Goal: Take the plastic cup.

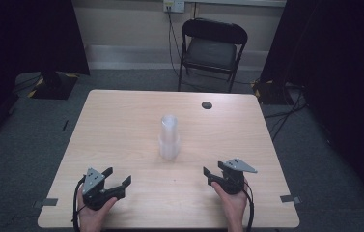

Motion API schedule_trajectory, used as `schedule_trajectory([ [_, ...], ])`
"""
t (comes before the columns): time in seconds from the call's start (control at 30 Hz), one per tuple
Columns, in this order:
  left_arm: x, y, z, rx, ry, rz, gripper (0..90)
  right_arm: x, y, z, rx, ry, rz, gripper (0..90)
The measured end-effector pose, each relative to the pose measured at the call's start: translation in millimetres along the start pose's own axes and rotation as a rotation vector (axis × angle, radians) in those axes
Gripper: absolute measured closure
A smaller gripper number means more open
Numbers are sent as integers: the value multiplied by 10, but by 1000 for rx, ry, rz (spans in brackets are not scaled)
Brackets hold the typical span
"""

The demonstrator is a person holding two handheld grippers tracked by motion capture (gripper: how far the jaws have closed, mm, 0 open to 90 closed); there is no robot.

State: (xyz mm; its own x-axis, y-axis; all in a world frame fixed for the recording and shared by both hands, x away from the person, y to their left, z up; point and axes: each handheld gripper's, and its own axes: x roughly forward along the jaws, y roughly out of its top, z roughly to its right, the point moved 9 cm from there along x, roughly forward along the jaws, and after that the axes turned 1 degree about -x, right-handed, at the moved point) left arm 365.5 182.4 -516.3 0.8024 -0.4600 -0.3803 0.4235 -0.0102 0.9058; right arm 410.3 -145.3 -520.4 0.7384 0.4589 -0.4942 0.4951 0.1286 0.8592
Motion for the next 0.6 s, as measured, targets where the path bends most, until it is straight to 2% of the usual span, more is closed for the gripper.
schedule_trajectory([
  [0.1,10,-3,12,-2,-9,-7,251,8,9,-44,3,20,0,353],
  [0.13,10,-3,12,-2,-9,-7,254,8,9,-44,3,20,0,353],
  [0.17,14,-4,21,-15,-12,-14,254,21,29,-91,9,40,-1,356],
  [0.27,14,5,28,-11,-13,-17,254,28,73,-140,-1,56,7,363],
  [0.3,25,16,30,-34,-20,-17,251,32,109,-176,-7,68,12,370],
  [0.33,25,16,30,-34,-20,-17,247,32,109,-176,-7,68,12,370],
  [0.47,41,20,57,-29,-23,-31,229,38,185,-230,-22,77,21,389],
  [0.5,47,37,106,-19,-42,-13,219,41,220,-244,-29,74,21,416],
  [0.53,47,37,106,-19,-42,-13,206,41,220,-244,-29,74,21,416],
  [0.57,52,31,137,3,-53,-22,197,41,252,-280,-44,82,20,455],
  [0.6,55,38,160,6,-58,-5,191,37,278,-308,-41,92,30,455],
])
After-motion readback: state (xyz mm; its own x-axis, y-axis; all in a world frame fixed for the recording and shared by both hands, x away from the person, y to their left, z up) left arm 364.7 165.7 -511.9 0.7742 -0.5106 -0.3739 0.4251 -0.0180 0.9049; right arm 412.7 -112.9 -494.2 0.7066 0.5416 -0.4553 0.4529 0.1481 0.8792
